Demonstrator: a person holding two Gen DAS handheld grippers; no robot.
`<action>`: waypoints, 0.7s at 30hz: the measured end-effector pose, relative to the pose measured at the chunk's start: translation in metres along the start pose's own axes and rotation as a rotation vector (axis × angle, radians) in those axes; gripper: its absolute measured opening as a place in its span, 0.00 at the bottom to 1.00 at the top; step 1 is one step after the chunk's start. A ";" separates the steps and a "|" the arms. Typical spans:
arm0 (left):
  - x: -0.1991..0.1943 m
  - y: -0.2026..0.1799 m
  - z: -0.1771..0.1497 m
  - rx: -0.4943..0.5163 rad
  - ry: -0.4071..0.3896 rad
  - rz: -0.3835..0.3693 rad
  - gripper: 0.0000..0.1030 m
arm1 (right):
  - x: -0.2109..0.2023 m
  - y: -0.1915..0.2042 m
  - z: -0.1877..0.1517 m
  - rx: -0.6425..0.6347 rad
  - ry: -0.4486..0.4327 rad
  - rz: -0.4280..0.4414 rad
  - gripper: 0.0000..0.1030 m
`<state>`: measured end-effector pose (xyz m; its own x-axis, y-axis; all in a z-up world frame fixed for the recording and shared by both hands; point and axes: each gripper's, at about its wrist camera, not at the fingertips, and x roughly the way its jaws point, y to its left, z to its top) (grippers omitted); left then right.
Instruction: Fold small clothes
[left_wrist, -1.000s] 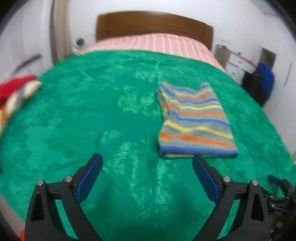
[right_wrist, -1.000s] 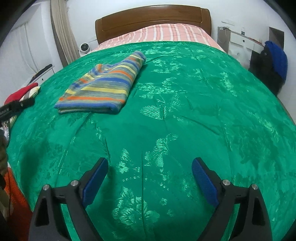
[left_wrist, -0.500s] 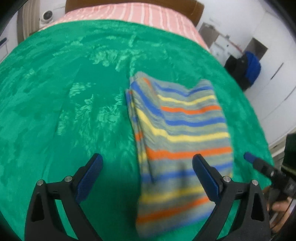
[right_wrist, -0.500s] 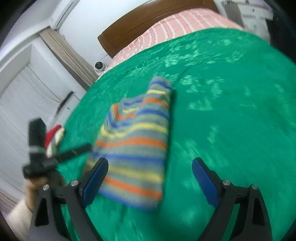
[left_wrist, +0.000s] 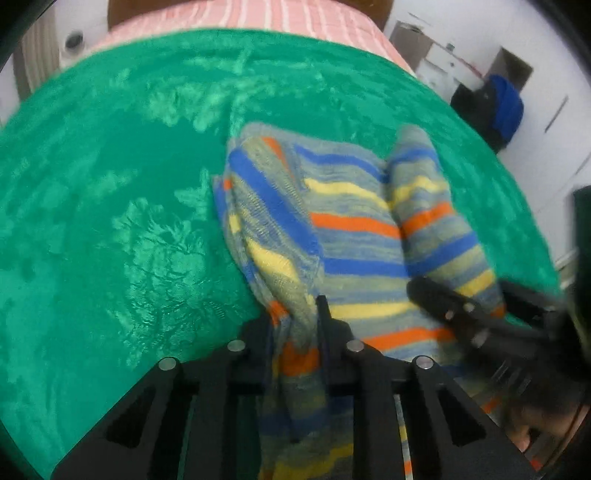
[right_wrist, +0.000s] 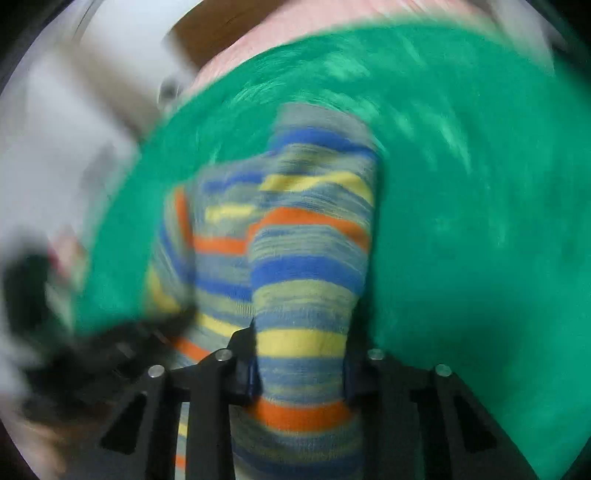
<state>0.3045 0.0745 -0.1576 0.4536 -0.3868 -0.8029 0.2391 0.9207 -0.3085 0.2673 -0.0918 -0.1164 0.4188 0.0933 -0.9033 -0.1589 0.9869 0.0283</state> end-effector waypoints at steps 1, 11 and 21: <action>-0.005 -0.002 -0.002 0.011 -0.014 0.010 0.16 | -0.005 0.032 -0.004 -0.177 -0.036 -0.136 0.27; -0.121 0.018 -0.003 -0.009 -0.233 0.006 0.23 | -0.095 0.098 -0.014 -0.216 -0.313 0.005 0.25; -0.136 0.040 -0.098 -0.074 -0.271 0.247 0.88 | -0.098 0.050 -0.072 -0.174 -0.216 -0.057 0.92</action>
<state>0.1684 0.1693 -0.1105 0.7027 -0.1433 -0.6969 0.0359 0.9854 -0.1665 0.1543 -0.0605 -0.0576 0.6091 0.0825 -0.7888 -0.2726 0.9558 -0.1105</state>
